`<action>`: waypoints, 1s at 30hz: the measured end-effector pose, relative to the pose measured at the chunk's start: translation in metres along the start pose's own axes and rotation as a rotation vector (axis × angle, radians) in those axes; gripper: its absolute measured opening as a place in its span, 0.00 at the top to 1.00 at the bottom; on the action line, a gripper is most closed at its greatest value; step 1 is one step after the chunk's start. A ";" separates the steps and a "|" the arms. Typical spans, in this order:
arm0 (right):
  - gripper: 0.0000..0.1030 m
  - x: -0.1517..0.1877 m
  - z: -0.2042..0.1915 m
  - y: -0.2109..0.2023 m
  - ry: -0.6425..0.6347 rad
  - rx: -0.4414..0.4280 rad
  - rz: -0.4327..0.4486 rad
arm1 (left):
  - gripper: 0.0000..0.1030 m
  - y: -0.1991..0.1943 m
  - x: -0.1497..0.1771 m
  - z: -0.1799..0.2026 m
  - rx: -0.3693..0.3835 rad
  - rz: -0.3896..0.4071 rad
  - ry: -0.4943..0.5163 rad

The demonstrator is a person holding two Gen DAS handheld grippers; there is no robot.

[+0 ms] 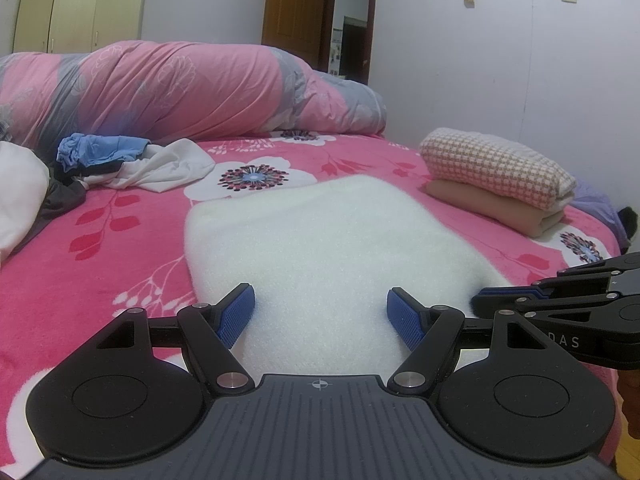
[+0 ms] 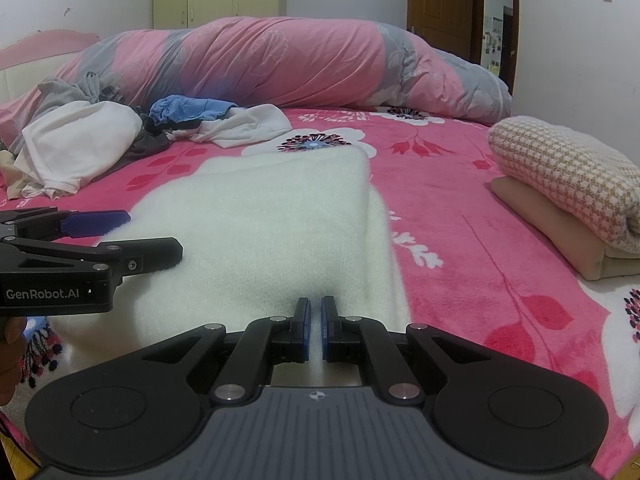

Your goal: Fold clothes

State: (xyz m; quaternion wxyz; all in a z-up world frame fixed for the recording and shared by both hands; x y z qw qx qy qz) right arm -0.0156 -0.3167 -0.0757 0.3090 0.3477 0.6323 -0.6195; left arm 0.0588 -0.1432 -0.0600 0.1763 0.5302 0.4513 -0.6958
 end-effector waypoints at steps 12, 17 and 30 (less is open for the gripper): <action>0.96 0.000 -0.001 0.000 -0.001 0.000 -0.002 | 0.29 0.000 0.000 0.000 -0.001 0.000 0.000; 0.96 0.000 -0.003 -0.001 -0.001 0.002 -0.002 | 0.29 0.000 0.000 0.000 -0.001 0.000 0.001; 0.96 0.000 -0.003 -0.001 -0.001 0.001 -0.002 | 0.29 0.000 0.000 0.000 -0.003 0.000 -0.001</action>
Point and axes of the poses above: each gripper's, at about its wrist camera, not at the fingertips, and y roughly the way its jaws point, z to its right, x to its underside, the point moved 2 cm from there along y, roughly the way its jaws point, and after that the axes turned 3 degrees about y, right-handed, at the moved point
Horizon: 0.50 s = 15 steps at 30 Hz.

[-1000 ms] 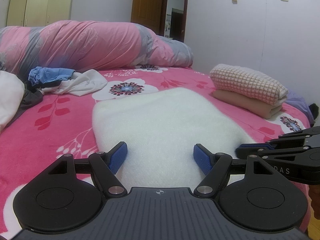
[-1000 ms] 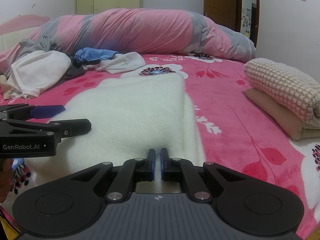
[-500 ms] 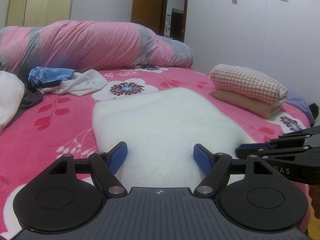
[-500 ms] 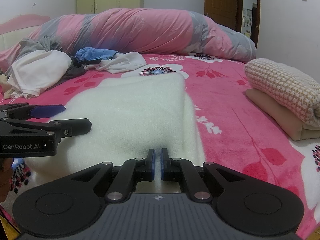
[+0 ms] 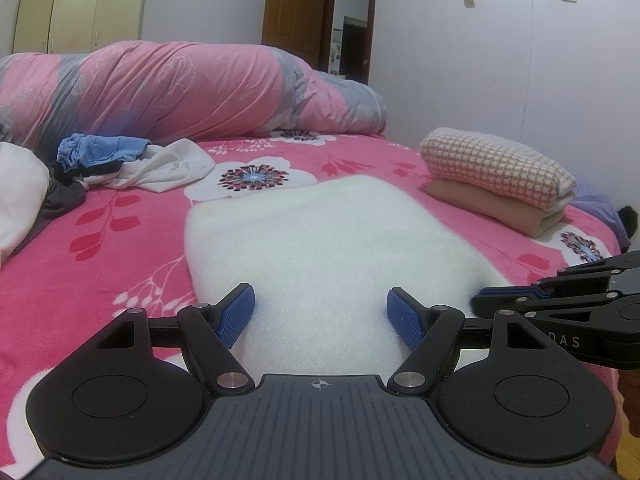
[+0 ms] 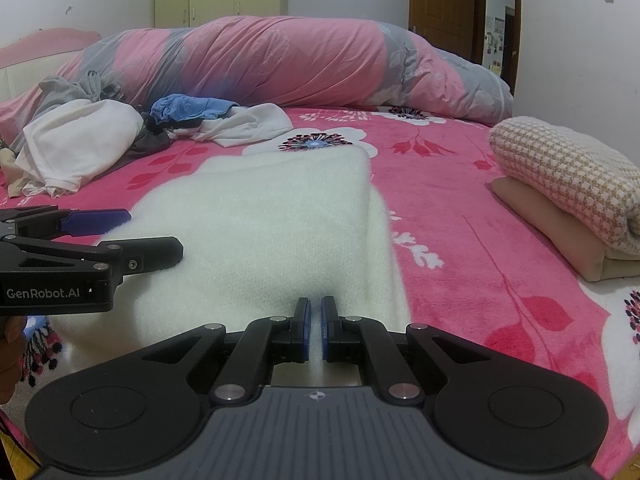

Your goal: Fold clothes

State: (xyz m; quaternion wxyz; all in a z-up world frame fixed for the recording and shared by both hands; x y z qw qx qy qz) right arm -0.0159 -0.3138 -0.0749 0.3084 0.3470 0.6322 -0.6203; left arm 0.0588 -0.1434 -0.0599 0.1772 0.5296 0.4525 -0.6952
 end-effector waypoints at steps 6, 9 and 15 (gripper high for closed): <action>0.96 0.000 0.000 0.000 -0.001 0.000 0.000 | 0.29 0.000 0.000 0.000 0.000 0.001 0.000; 0.96 0.000 0.000 0.000 0.000 0.000 -0.001 | 0.29 0.000 0.001 0.000 0.000 0.001 0.001; 0.96 0.000 0.001 0.001 -0.001 -0.001 0.000 | 0.29 0.000 0.001 0.000 0.000 0.001 0.001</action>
Point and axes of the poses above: each gripper's, at about its wrist camera, not at the fingertips, and y roughly the way its jaws point, z to its right, x to its underside, the point moved 2 cm from there along y, roughly the way its jaws point, and after that the axes turned 3 degrees about y, right-handed, at the moved point
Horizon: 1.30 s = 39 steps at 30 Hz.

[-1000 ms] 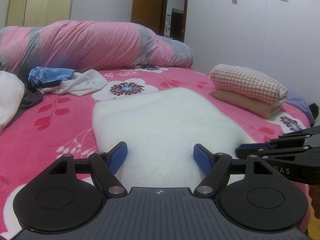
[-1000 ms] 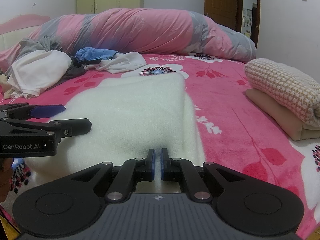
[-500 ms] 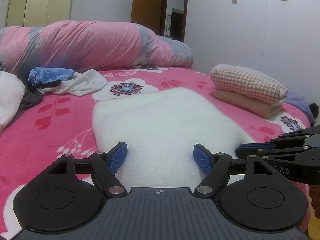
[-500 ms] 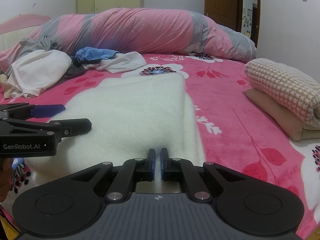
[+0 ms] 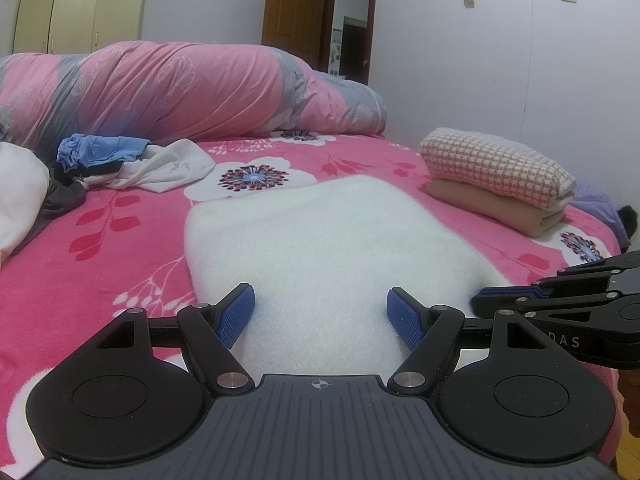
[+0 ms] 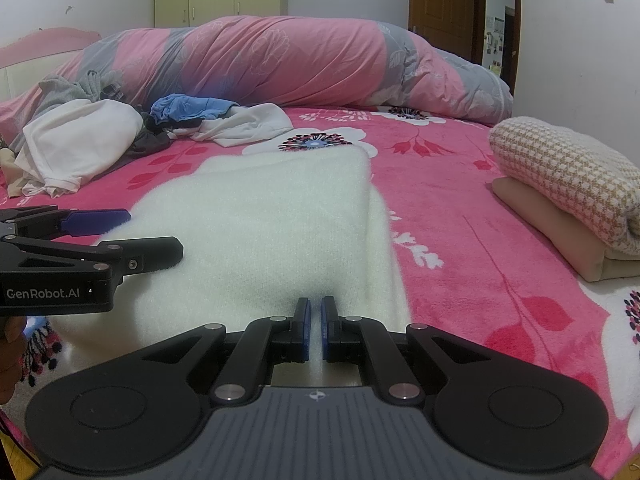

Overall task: Fold clothes
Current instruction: 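Open the right gripper and release the sweater edge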

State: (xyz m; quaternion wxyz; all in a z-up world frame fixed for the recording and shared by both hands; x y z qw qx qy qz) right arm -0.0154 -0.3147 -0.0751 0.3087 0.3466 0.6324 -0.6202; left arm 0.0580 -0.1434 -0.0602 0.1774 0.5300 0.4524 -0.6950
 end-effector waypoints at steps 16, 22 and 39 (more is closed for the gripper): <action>0.95 -0.001 0.000 -0.003 0.005 -0.004 0.013 | 0.31 -0.005 -0.004 -0.005 -0.001 0.022 -0.039; 0.95 -0.017 0.003 -0.025 -0.009 -0.017 0.101 | 0.30 -0.022 -0.027 -0.011 -0.007 0.128 -0.016; 0.95 -0.043 0.023 0.029 -0.040 -0.085 0.071 | 0.31 0.035 -0.033 0.000 -0.041 -0.085 0.063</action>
Point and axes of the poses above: each gripper's, at about its wrist camera, not at the fingertips, and y roughly the way its jaws point, z to its right, x to its underside, the point moved 2 cm from there along y, roughly the way its jaws point, and after that the axes turned 3 degrees about y, right-handed, at the moved point
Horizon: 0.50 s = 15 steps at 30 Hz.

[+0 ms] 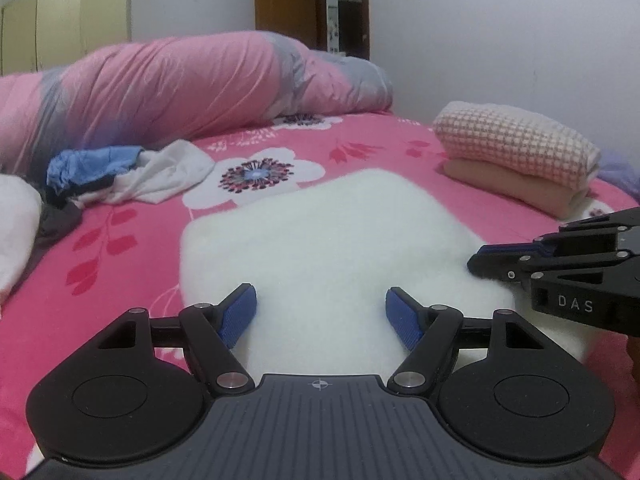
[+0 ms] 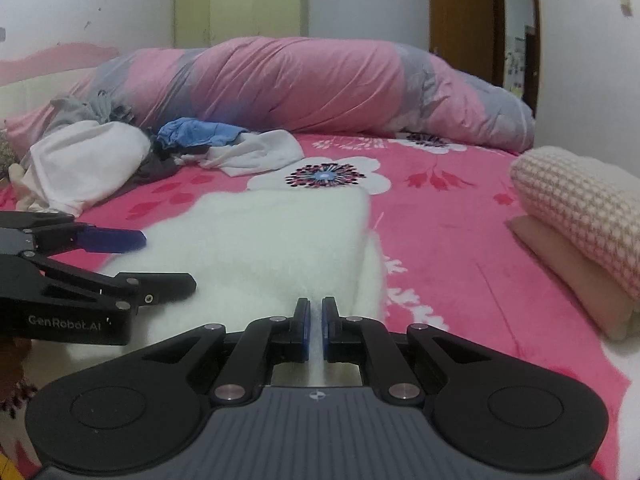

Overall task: Fold clothes
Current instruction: 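Open the right gripper and release the sweater edge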

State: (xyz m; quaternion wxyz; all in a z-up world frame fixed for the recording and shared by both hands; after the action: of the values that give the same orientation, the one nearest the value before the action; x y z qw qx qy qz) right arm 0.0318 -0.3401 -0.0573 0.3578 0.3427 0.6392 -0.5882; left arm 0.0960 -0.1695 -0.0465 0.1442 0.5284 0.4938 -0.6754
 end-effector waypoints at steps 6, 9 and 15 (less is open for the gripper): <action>0.94 -0.038 0.005 0.007 -0.026 -0.026 0.094 | 0.30 0.008 -0.028 -0.003 -0.019 0.009 0.021; 0.95 -0.018 0.013 0.048 0.005 -0.068 -0.051 | 0.30 0.036 -0.012 -0.006 -0.005 -0.096 -0.011; 0.95 -0.031 0.006 0.047 -0.059 -0.067 -0.061 | 0.31 0.030 -0.021 -0.016 0.024 -0.093 -0.046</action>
State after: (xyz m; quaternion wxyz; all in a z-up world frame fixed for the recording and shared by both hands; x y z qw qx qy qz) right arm 0.0888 -0.3435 -0.0547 0.3699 0.2934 0.6578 -0.5868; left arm 0.1349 -0.1766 -0.0433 0.1176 0.4909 0.5063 -0.6992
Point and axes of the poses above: each gripper's, at about its wrist camera, not at the fingertips, and y roughly the way its jaws point, z to its right, x to its underside, the point moved 2 cm from there along y, roughly the way its jaws point, and after that the axes turned 3 degrees about y, right-handed, at the moved point
